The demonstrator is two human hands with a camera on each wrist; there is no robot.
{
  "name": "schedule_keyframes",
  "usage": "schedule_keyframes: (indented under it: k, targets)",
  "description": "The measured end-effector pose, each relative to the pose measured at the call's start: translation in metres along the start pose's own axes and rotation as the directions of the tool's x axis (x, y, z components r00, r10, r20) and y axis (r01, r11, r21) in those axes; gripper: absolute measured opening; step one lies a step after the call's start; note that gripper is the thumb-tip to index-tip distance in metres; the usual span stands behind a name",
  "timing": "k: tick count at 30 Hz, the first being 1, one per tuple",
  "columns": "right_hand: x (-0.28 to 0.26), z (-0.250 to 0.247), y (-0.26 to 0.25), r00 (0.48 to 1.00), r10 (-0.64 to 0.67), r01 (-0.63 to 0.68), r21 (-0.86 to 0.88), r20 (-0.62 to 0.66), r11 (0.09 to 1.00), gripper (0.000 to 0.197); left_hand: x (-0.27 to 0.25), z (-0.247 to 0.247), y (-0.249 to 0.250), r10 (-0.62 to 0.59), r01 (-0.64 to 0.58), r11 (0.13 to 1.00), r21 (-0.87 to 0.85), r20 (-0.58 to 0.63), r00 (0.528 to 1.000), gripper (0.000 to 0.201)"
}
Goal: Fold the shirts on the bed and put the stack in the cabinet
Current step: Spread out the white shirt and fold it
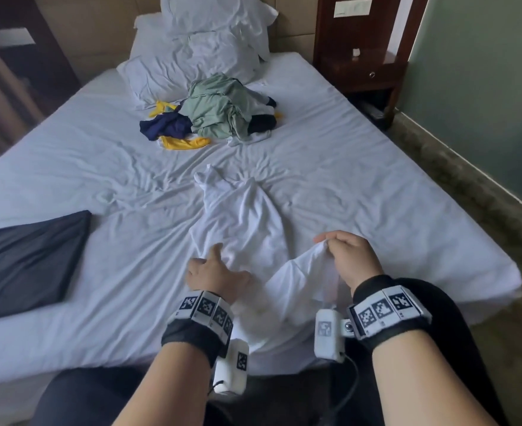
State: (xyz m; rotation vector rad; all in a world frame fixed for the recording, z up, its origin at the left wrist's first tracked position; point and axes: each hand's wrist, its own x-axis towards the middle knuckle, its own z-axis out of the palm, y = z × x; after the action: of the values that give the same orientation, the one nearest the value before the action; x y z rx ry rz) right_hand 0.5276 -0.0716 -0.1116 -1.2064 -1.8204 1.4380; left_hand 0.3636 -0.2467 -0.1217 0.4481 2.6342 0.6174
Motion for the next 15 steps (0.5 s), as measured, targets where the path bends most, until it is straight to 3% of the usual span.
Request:
schedule_keyframes:
  k: [2, 4, 7, 10, 13, 15]
  targets:
    - [0.002, 0.001, -0.001, 1.000, 0.010, -0.010, 0.009, 0.011, 1.000, 0.029, 0.007, -0.005, 0.001, 0.011, -0.010, 0.999, -0.039, 0.020, 1.000, 0.076]
    - [0.004, 0.002, -0.002, 1.000, -0.004, 0.004, -0.006, 0.027, 1.000, 0.030, 0.014, -0.007, -0.001, 0.041, -0.038, 0.995, -0.097, 0.029, 0.999, 0.049]
    - [0.006, 0.003, -0.007, 0.997, -0.076, 0.076, -0.010, -0.006, 0.997, 0.031, 0.015, -0.014, 0.001, 0.071, -0.078, 0.982, -0.171, -0.045, 0.996, 0.021]
    - [0.004, -0.001, -0.016, 0.977, -0.210, 0.209, -0.019, -0.048, 0.978, 0.019, 0.013, -0.027, 0.015, 0.150, -0.183, 0.935, -0.304, -0.130, 0.980, 0.006]
    - [-0.002, -0.004, -0.029, 0.933, -0.350, 0.357, -0.088, 0.087, 0.930, 0.012, 0.005, -0.039, 0.038, 0.204, -0.276, 0.790, -0.547, -0.190, 0.960, 0.007]
    - [-0.007, 0.000, -0.039, 0.911, -0.334, 0.373, -0.138, 0.242, 0.918, 0.015, 0.002, -0.042, 0.055, 0.205, -0.264, 0.678, -0.686, -0.169, 0.964, 0.005]
